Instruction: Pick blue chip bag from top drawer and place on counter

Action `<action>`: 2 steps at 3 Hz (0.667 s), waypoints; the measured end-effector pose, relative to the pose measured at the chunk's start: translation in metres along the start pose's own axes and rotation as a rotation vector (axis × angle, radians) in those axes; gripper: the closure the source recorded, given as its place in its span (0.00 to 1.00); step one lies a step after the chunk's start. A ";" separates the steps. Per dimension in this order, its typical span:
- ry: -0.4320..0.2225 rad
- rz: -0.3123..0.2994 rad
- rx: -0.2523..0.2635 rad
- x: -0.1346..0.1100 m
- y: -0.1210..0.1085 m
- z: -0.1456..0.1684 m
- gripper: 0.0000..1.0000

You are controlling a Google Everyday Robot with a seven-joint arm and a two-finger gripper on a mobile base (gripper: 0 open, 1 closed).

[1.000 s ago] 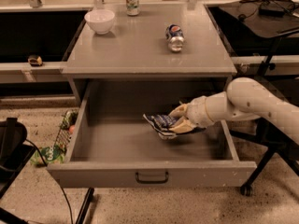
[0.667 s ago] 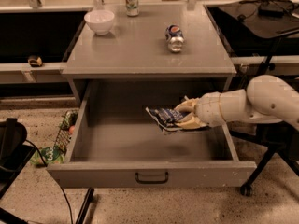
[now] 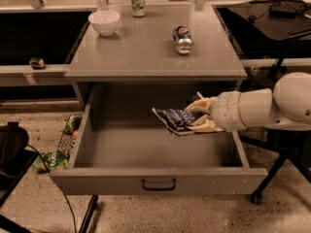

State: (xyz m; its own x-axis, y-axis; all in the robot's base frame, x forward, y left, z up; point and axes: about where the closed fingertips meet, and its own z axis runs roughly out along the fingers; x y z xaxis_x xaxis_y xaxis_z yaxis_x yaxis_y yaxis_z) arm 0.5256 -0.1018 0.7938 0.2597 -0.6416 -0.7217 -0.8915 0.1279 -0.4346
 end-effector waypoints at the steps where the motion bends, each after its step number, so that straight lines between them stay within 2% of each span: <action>1: 0.006 -0.004 -0.001 -0.001 0.001 0.000 1.00; 2: 0.009 -0.015 0.002 -0.005 0.000 0.000 1.00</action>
Offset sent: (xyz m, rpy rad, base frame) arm -0.0006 0.0019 0.0111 -0.0267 -0.0376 0.0008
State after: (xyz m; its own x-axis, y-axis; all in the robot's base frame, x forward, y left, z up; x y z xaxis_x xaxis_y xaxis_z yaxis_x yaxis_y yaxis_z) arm 0.5241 -0.0989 0.7973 0.2700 -0.6502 -0.7102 -0.8866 0.1197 -0.4467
